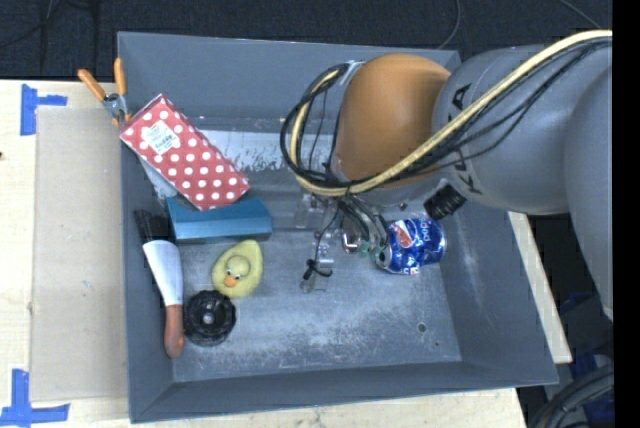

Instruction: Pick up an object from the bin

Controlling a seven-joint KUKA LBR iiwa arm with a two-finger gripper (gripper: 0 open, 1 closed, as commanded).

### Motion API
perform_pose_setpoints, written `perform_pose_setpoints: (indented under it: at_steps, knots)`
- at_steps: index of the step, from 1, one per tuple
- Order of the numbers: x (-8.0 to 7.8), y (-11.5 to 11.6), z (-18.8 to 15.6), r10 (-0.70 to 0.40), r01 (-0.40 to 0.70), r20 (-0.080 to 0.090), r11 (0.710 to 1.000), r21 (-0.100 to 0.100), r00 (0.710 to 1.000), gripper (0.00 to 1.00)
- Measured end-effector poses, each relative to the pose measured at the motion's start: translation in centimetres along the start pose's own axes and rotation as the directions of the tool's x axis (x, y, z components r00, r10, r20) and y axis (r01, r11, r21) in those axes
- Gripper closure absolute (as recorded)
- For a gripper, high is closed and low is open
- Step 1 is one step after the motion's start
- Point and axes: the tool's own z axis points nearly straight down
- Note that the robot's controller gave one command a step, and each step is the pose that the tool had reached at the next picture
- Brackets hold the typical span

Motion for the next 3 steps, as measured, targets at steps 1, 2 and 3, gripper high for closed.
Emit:
perform_pose_setpoints:
  at_steps: [1, 2, 3]
  knots:
    - [-2.8, 3.6, 3.2, -0.076, 0.076, 0.016, 0.997, -0.004, 0.997, 0.00]
    - [-3.2, 8.2, 7.5, 0.050, -0.050, 0.005, 0.999, -0.002, 0.999, 0.00]
    - [-3.7, 9.0, 9.3, -0.136, 0.136, 0.019, 0.991, -0.018, 0.991, 1.00]
